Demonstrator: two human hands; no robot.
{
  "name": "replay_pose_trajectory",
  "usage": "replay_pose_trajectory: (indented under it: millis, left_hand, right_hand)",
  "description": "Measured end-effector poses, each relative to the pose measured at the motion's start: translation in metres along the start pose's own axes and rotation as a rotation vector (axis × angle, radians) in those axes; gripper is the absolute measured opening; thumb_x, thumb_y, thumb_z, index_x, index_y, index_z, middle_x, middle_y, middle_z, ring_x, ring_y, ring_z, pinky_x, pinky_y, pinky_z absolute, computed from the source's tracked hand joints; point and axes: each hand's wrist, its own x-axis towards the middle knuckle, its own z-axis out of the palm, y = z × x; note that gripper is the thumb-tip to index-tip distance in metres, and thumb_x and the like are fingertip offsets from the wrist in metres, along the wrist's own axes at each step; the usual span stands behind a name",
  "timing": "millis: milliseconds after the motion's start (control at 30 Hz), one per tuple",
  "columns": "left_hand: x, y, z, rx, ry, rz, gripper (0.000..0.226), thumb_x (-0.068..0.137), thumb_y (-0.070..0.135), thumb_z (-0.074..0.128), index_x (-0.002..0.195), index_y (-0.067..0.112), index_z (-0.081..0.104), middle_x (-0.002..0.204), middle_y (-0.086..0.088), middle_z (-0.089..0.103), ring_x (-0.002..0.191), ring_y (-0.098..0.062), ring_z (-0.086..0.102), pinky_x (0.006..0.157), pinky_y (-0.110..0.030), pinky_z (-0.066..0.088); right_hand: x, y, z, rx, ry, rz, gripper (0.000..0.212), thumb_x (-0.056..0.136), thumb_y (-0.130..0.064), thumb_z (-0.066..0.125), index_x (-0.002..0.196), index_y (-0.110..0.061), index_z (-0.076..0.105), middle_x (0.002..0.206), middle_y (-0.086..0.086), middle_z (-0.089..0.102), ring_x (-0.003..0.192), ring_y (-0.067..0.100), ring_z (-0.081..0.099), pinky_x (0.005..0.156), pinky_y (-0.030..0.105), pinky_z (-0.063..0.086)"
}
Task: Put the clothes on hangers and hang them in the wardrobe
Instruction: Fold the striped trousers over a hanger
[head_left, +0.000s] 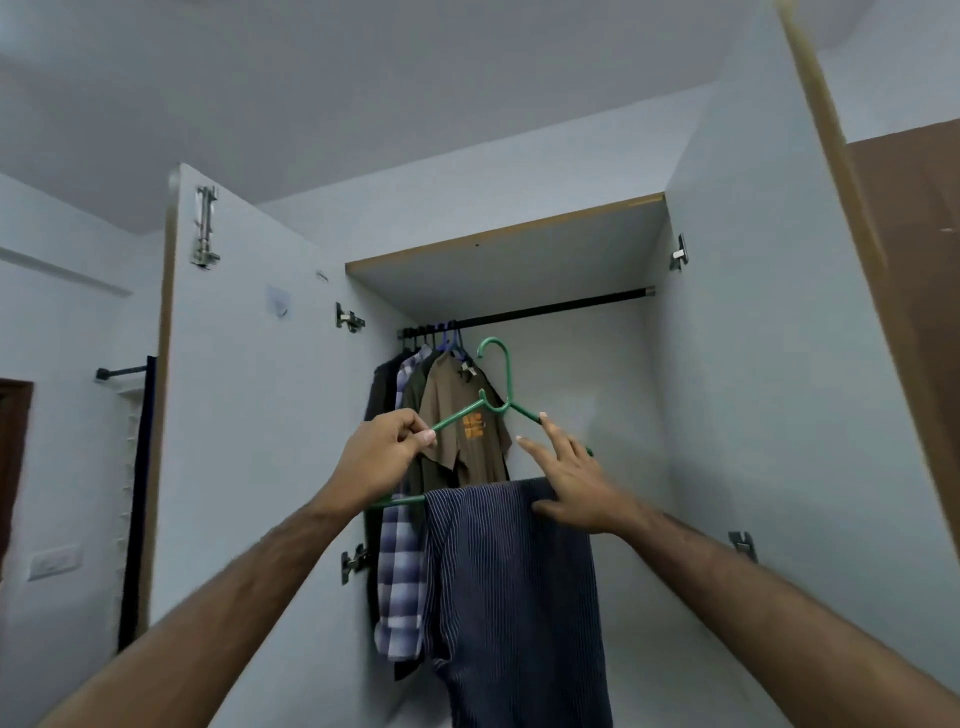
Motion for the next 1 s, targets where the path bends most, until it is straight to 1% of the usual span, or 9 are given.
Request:
replay_pose_trajectory:
  millis: [100, 167, 300, 433, 533, 633, 733, 867, 1000]
  left_hand:
    - [0.051, -0.028, 0.030, -0.011, -0.012, -0.011, 0.015, 0.096, 0.023, 0.066, 0.082, 0.021, 0.068, 0.061, 0.002, 0.061, 0.060, -0.021, 0.060, 0.062, -0.051, 0.059]
    - [0.087, -0.045, 0.046, -0.048, -0.011, -0.032, 0.013, 0.095, 0.021, 0.067, 0.084, 0.016, 0.069, 0.063, 0.001, 0.060, 0.063, -0.024, 0.064, 0.060, -0.053, 0.060]
    - [0.151, -0.079, 0.075, -0.070, 0.032, -0.067, 0.006, 0.090, 0.016, 0.072, 0.084, 0.015, 0.072, 0.053, 0.012, 0.056, 0.054, -0.008, 0.059, 0.059, -0.041, 0.060]
    - [0.203, -0.117, 0.105, 0.089, 0.073, 0.000, 0.002, 0.091, 0.023, 0.072, 0.090, 0.022, 0.070, 0.066, 0.010, 0.062, 0.063, -0.006, 0.059, 0.057, -0.017, 0.042]
    - [0.242, -0.147, 0.131, 0.195, 0.102, 0.031, 0.006, 0.092, 0.033, 0.069, 0.094, 0.028, 0.068, 0.081, 0.009, 0.065, 0.073, -0.013, 0.065, 0.064, -0.028, 0.056]
    - [0.281, -0.173, 0.150, 0.274, 0.139, 0.067, 0.010, 0.089, 0.040, 0.069, 0.089, 0.031, 0.066, 0.081, 0.013, 0.064, 0.088, -0.019, 0.064, 0.081, -0.040, 0.056]
    - [0.322, -0.197, 0.164, 0.331, 0.179, 0.095, 0.010, 0.090, 0.038, 0.070, 0.091, 0.027, 0.069, 0.081, 0.012, 0.063, 0.094, -0.020, 0.063, 0.086, -0.036, 0.049]
    - [0.385, -0.234, 0.169, 0.421, 0.203, 0.129, 0.011, 0.090, 0.038, 0.069, 0.093, 0.027, 0.068, 0.086, 0.007, 0.067, 0.087, -0.017, 0.063, 0.088, -0.042, 0.054]
    - [0.441, -0.261, 0.182, 0.518, 0.202, 0.193, 0.010, 0.094, 0.035, 0.061, 0.097, 0.026, 0.065, 0.097, 0.001, 0.070, 0.087, -0.019, 0.064, 0.081, -0.037, 0.055]
  right_hand:
    - [0.053, 0.033, 0.029, 0.003, -0.014, 0.018, 0.094, 0.093, -0.032, 0.070, 0.162, -0.034, 0.007, 0.166, 0.002, -0.028, 0.156, 0.031, -0.006, 0.125, 0.057, 0.014]
    - [0.090, 0.054, 0.045, -0.012, -0.010, 0.008, 0.091, 0.093, -0.030, 0.069, 0.161, -0.033, 0.009, 0.166, 0.003, -0.028, 0.156, 0.032, -0.005, 0.125, 0.057, 0.015]
    - [0.160, 0.091, 0.073, -0.025, 0.045, -0.017, 0.084, 0.093, -0.029, 0.067, 0.160, -0.032, 0.017, 0.166, 0.003, -0.027, 0.156, 0.032, -0.004, 0.125, 0.057, 0.016]
    - [0.215, 0.119, 0.106, -0.040, 0.047, -0.039, 0.086, 0.092, -0.028, 0.066, 0.160, -0.031, 0.015, 0.167, 0.005, -0.025, 0.156, 0.032, -0.003, 0.125, 0.056, 0.016]
    - [0.253, 0.136, 0.135, -0.063, 0.064, -0.081, 0.087, 0.091, -0.029, 0.066, 0.161, -0.030, 0.013, 0.168, 0.006, -0.021, 0.156, 0.029, -0.002, 0.125, 0.052, 0.015]
    - [0.293, 0.141, 0.168, -0.079, 0.084, -0.127, 0.078, 0.091, -0.026, 0.061, 0.158, -0.028, 0.022, 0.169, 0.003, 0.006, 0.153, 0.026, 0.015, 0.122, 0.050, 0.021]
    - [0.337, 0.142, 0.201, 0.023, 0.067, -0.132, 0.050, 0.093, -0.021, 0.053, 0.142, -0.023, 0.041, 0.142, 0.004, 0.047, 0.132, 0.027, 0.044, 0.113, 0.049, 0.034]
    - [0.407, 0.162, 0.215, 0.033, 0.187, -0.128, 0.016, 0.102, -0.021, 0.049, 0.118, -0.018, 0.050, 0.120, 0.007, 0.058, 0.114, 0.030, 0.053, 0.092, 0.039, 0.040]
    - [0.464, 0.182, 0.225, -0.025, 0.334, -0.112, 0.028, 0.098, -0.012, 0.048, 0.124, -0.020, 0.052, 0.123, 0.004, 0.059, 0.114, 0.028, 0.054, 0.088, 0.040, 0.047]
